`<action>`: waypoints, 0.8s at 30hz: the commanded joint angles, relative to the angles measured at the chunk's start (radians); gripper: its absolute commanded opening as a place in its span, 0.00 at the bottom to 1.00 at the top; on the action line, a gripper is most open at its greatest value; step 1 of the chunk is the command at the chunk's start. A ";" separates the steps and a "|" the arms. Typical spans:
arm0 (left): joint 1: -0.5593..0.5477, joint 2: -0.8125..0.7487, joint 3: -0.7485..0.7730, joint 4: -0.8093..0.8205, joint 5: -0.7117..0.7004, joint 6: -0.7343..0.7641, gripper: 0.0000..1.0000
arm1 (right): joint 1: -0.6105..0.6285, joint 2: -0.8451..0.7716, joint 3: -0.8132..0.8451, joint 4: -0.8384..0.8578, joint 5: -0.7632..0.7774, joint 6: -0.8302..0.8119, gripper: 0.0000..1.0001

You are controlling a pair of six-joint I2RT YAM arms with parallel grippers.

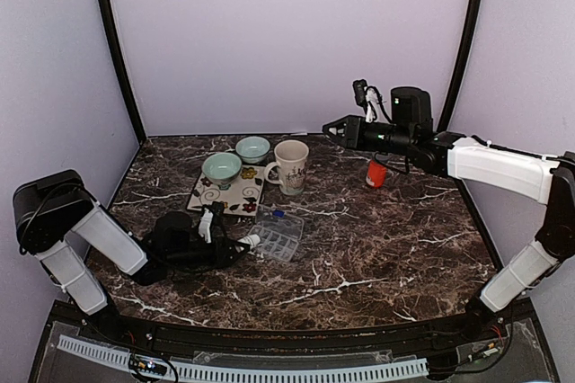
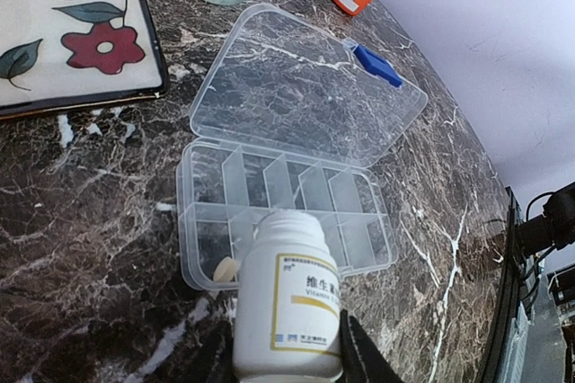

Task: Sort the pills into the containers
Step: Pour the pill into the compartment of the pill container.

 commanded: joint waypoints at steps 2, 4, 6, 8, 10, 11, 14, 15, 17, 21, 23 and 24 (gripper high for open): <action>-0.011 -0.042 0.004 -0.030 -0.022 0.019 0.00 | -0.008 0.005 0.024 0.031 -0.005 0.004 0.26; -0.013 -0.048 0.004 -0.036 -0.025 0.023 0.00 | -0.009 0.005 0.022 0.033 -0.005 0.005 0.26; -0.013 -0.050 0.002 -0.038 -0.027 0.023 0.00 | -0.008 0.006 0.024 0.033 -0.006 0.005 0.26; -0.014 -0.050 0.004 -0.038 -0.028 0.023 0.00 | -0.008 0.007 0.024 0.033 -0.007 0.007 0.26; -0.014 -0.049 0.004 -0.036 -0.029 0.023 0.00 | -0.008 0.006 0.023 0.034 -0.007 0.007 0.26; -0.014 -0.047 0.006 -0.036 -0.028 0.024 0.00 | -0.008 0.006 0.022 0.033 -0.008 0.007 0.26; -0.017 -0.046 0.007 -0.040 -0.032 0.025 0.00 | -0.008 0.003 0.021 0.032 -0.006 0.007 0.26; -0.018 -0.047 0.006 -0.042 -0.034 0.026 0.00 | -0.009 0.002 0.020 0.033 -0.007 0.007 0.26; -0.020 -0.051 0.007 -0.047 -0.038 0.028 0.00 | -0.008 0.002 0.020 0.032 -0.006 0.007 0.26; -0.024 -0.057 0.007 -0.057 -0.048 0.032 0.00 | -0.008 0.004 0.018 0.035 -0.008 0.010 0.26; -0.026 -0.059 0.008 -0.061 -0.053 0.032 0.00 | -0.008 0.006 0.018 0.035 -0.009 0.010 0.26; -0.027 -0.058 0.008 -0.061 -0.054 0.033 0.00 | -0.009 0.007 0.018 0.035 -0.009 0.010 0.26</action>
